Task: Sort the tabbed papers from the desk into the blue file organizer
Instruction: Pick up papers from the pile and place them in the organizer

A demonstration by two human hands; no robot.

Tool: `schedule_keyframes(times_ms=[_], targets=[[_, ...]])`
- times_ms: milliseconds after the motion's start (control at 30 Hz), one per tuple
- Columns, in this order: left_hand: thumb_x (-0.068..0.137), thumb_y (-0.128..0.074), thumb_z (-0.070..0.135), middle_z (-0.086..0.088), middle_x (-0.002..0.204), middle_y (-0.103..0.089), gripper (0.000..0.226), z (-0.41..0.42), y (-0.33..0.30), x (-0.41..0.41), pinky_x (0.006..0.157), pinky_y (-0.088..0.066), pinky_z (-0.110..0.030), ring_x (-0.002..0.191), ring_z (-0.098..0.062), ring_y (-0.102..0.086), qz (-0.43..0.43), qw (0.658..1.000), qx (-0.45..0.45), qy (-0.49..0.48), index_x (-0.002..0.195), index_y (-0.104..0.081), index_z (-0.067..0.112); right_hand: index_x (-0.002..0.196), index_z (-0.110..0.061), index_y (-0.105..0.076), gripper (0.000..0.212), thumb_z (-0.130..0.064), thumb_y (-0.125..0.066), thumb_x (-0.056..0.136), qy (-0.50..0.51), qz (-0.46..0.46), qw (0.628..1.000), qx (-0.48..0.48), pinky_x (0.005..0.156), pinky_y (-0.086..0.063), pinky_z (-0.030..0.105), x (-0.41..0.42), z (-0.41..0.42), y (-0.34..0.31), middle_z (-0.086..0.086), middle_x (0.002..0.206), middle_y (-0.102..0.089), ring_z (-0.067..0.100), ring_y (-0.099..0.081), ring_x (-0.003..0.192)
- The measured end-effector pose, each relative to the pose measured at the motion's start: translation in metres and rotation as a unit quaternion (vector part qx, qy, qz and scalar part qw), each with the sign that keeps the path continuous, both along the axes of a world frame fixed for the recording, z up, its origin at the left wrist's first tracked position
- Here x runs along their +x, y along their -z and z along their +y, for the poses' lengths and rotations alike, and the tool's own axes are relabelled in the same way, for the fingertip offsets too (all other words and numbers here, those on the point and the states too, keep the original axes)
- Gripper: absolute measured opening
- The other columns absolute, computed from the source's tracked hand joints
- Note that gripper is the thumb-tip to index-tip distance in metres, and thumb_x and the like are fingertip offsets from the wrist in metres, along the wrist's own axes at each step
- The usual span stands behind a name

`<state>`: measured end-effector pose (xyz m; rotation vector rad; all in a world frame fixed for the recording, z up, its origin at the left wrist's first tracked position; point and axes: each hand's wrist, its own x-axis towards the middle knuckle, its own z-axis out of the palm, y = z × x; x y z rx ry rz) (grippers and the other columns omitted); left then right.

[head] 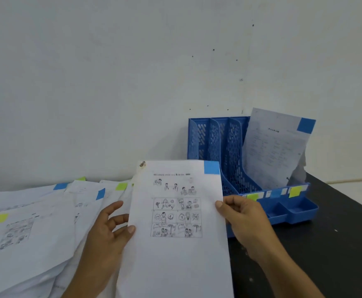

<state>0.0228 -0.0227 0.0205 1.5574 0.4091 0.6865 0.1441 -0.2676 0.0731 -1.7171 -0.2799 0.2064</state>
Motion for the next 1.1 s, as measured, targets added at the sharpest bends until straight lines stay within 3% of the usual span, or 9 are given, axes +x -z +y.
schedule_keyframes(times_ms=[200, 333, 400, 533, 600, 667, 800, 900, 1100], targets=[[0.079, -0.073, -0.004, -0.004, 0.098, -0.072, 0.052, -0.008, -0.001, 0.028, 0.085, -0.054, -0.042, 0.088, -0.023, -0.072, -0.002, 0.999, 0.019, 0.037, 0.113, -0.059, 0.032, 0.092, -0.017, -0.073, 0.007, -0.021, -0.067, 0.093, 0.125, -0.07, 0.989, 0.041, 0.064, -0.052, 0.026, 0.02, -0.049, -0.025, -0.006, 0.081, -0.076, 0.008, -0.069, 0.07], [0.076, -0.075, -0.005, -0.006, 0.096, -0.069, 0.044, -0.027, 0.012, 0.05, 0.073, -0.056, -0.023, 0.087, -0.021, -0.068, 0.023, 0.992, 0.091, 0.08, 0.097, -0.067, 0.033, 0.087, -0.021, -0.075, 0.01, -0.028, -0.069, 0.092, 0.228, -0.148, 0.961, 0.058, 0.067, -0.053, 0.029, 0.041, -0.085, -0.046, -0.009, 0.08, -0.076, 0.013, -0.069, 0.077], [0.072, -0.08, -0.001, 0.002, 0.094, -0.071, 0.042, -0.036, 0.02, 0.058, 0.081, -0.054, -0.019, 0.091, -0.015, -0.067, 0.031, 0.985, 0.14, 0.093, 0.09, -0.07, 0.036, 0.089, -0.02, -0.074, 0.012, -0.03, -0.068, 0.093, 0.273, -0.187, 0.942, 0.062, 0.064, -0.052, 0.027, 0.048, -0.1, -0.059, -0.009, 0.078, -0.075, 0.013, -0.069, 0.075], [0.064, -0.081, 0.037, 0.033, 0.1, -0.064, 0.049, -0.041, 0.042, 0.064, 0.086, -0.031, 0.007, 0.095, 0.012, -0.057, 0.011, 0.926, 0.371, 0.072, 0.099, -0.058, 0.062, 0.092, -0.02, -0.072, 0.012, -0.03, -0.066, 0.095, 0.354, -0.251, 0.898, 0.069, 0.069, -0.055, 0.033, 0.064, -0.121, -0.084, -0.006, 0.077, -0.071, 0.014, -0.066, 0.069], [0.071, -0.061, 0.064, 0.04, 0.104, -0.054, 0.043, -0.036, 0.065, 0.069, 0.095, -0.024, 0.005, 0.092, 0.012, -0.05, 0.014, 0.9, 0.432, 0.06, 0.112, -0.047, 0.066, 0.089, -0.024, -0.071, 0.011, -0.031, -0.065, 0.095, 0.384, -0.273, 0.879, 0.073, 0.075, -0.058, 0.039, 0.073, -0.126, -0.095, -0.006, 0.073, -0.07, 0.014, -0.066, 0.067], [0.083, -0.04, 0.075, 0.038, 0.098, -0.042, 0.031, -0.032, 0.081, 0.075, 0.101, -0.018, 0.002, 0.091, 0.004, -0.049, -0.011, 0.874, 0.483, 0.055, 0.1, -0.056, 0.054, 0.084, -0.029, -0.068, 0.011, -0.032, -0.065, 0.095, 0.41, -0.292, 0.861, 0.072, 0.08, -0.059, 0.046, 0.084, -0.129, -0.103, -0.005, 0.068, -0.069, 0.017, -0.066, 0.068], [0.069, -0.052, 0.058, 0.023, 0.081, -0.056, 0.03, -0.034, 0.07, 0.074, 0.105, -0.012, 0.001, 0.087, 0.0, -0.048, -0.028, 0.844, 0.533, 0.05, 0.071, -0.069, 0.034, 0.087, -0.026, -0.069, 0.01, -0.03, -0.063, 0.094, 0.421, -0.327, 0.845, 0.051, 0.081, -0.058, 0.045, 0.109, -0.127, -0.112, -0.004, 0.069, -0.069, 0.012, -0.066, 0.062], [0.066, -0.054, 0.055, 0.023, 0.084, -0.051, 0.032, -0.035, 0.073, 0.075, 0.1, -0.014, 0.005, 0.086, 0.004, -0.049, -0.019, 0.856, 0.513, 0.066, 0.073, -0.072, 0.029, 0.095, -0.017, -0.073, 0.017, -0.029, -0.06, 0.097, 0.411, -0.345, 0.844, 0.007, 0.079, -0.052, 0.025, 0.128, -0.118, -0.11, 0.003, 0.077, -0.073, 0.016, -0.067, 0.066], [0.074, -0.054, 0.057, 0.022, 0.089, -0.057, 0.028, -0.034, 0.084, 0.077, 0.098, -0.018, 0.005, 0.089, 0.0, -0.051, -0.025, 0.859, 0.509, 0.051, 0.079, -0.067, 0.033, 0.1, -0.013, -0.073, 0.025, -0.031, -0.056, 0.098, 0.429, -0.365, 0.826, -0.002, 0.076, -0.049, 0.025, 0.156, -0.107, -0.095, 0.006, 0.086, -0.075, 0.024, -0.07, 0.077]])
